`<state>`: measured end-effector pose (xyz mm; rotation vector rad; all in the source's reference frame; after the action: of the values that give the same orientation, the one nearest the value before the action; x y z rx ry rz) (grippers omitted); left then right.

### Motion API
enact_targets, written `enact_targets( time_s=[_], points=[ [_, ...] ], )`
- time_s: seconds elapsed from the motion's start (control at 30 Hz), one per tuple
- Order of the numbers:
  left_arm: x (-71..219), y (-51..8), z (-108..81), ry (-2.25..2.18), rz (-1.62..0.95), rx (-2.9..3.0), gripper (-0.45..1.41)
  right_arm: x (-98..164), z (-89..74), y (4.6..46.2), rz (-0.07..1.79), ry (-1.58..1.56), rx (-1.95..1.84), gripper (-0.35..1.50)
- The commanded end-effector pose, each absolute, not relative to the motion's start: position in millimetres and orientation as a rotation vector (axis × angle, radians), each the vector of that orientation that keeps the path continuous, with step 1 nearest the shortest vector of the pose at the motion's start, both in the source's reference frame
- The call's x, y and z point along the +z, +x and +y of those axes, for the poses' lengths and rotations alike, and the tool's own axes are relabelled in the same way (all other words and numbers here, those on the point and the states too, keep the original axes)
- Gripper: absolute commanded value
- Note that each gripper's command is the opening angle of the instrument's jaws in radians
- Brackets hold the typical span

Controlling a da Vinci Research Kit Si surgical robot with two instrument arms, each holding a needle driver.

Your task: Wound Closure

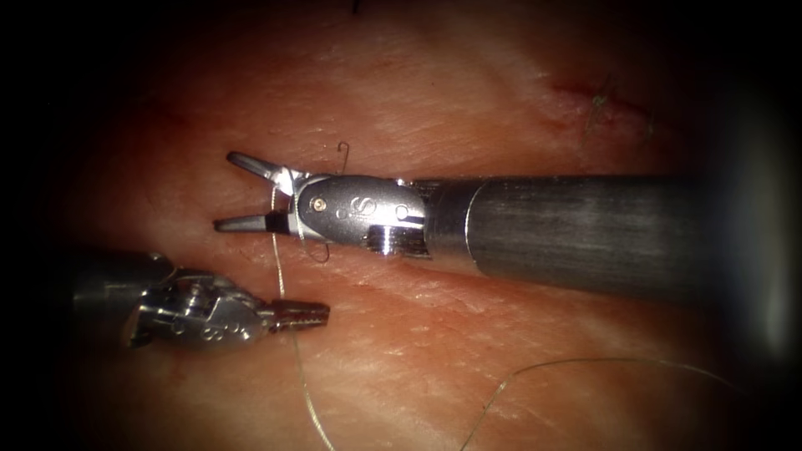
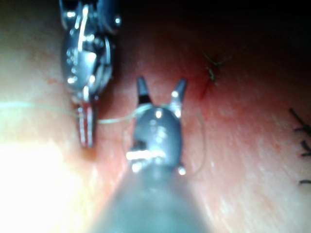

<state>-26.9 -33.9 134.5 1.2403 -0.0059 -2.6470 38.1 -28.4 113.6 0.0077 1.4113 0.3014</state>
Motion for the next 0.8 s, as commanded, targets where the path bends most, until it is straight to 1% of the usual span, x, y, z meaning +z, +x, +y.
enact_targets(
  time_s=[0.03, 0.23, 0.8],
  points=[
    [134.7, -27.4, -34.5, 1.242, 0.000, -2.645, -0.45, 114.3, -28.5, 38.6, 1.413, 0.007, 0.298, 0.98],
    [132.6, -27.0, -35.7, 1.247, 0.010, -2.640, -0.45, 115.4, -28.5, 37.9, 1.408, 0.000, 0.295, 0.90],
    [131.0, -27.1, -36.4, 1.257, 0.024, -2.640, -0.45, 119.0, -30.2, 38.0, 1.353, -0.006, 0.251, 0.83]
  ],
)
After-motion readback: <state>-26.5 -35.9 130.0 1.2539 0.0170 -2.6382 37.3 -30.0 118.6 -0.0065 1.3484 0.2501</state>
